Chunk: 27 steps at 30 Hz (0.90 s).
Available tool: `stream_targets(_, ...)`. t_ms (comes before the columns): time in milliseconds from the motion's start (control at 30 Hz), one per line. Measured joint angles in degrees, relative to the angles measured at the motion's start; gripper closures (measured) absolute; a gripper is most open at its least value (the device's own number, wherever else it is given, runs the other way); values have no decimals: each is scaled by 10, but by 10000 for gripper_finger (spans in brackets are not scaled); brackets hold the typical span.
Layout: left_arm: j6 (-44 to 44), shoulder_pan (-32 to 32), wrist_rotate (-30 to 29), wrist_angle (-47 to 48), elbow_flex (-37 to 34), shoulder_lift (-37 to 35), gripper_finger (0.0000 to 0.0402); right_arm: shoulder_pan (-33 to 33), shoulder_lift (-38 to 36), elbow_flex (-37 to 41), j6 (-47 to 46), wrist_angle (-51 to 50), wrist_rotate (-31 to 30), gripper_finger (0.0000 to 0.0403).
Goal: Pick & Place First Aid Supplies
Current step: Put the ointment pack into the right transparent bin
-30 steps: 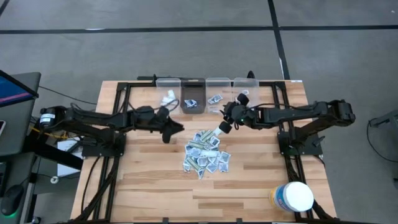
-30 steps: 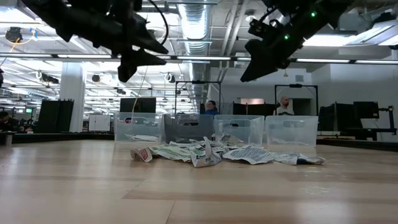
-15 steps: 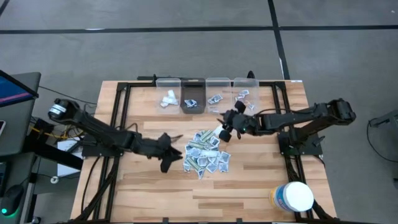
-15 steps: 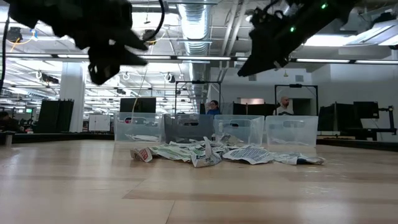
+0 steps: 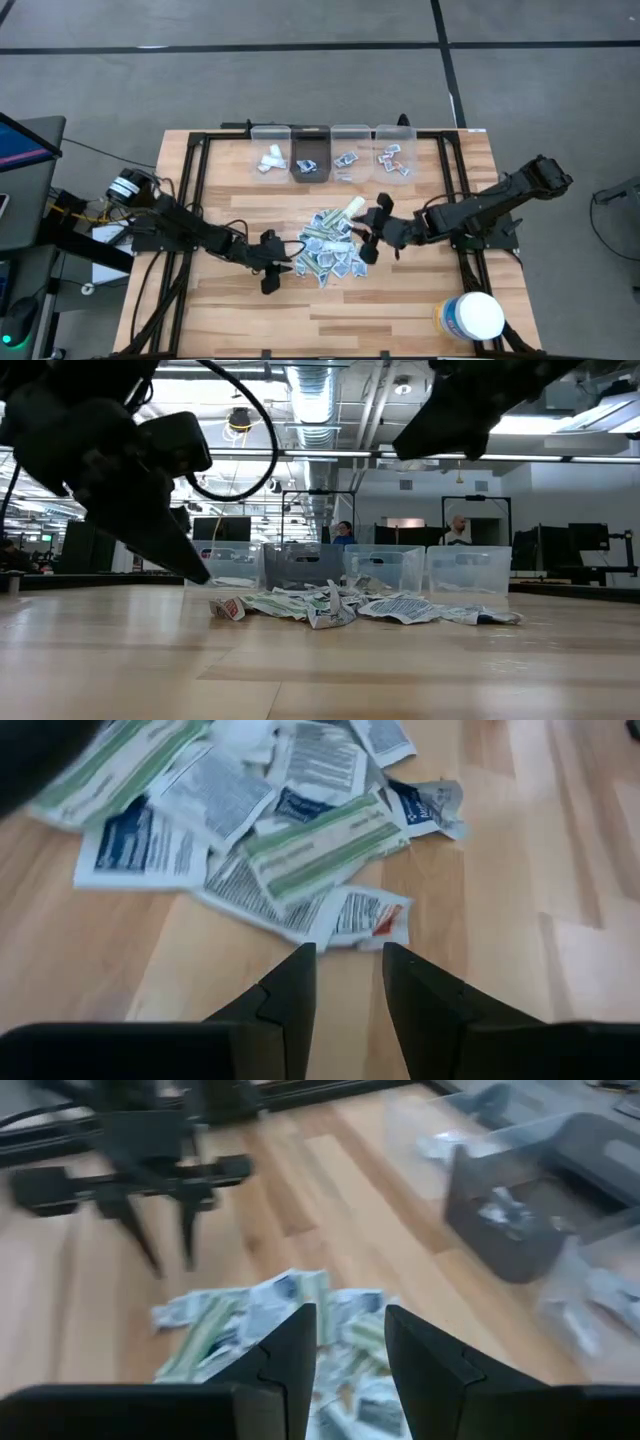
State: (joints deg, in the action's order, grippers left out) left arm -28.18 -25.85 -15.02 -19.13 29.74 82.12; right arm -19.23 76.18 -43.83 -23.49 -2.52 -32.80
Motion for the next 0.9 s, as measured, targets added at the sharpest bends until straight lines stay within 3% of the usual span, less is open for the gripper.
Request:
stream_targets(333,215,-1,0,-153,1,69,284,-53,0,0,0,-7,0,287)
stream_targets(900,254,-14,14,-156,1,100,284,-57,0,0,-1,-27,-2,287)
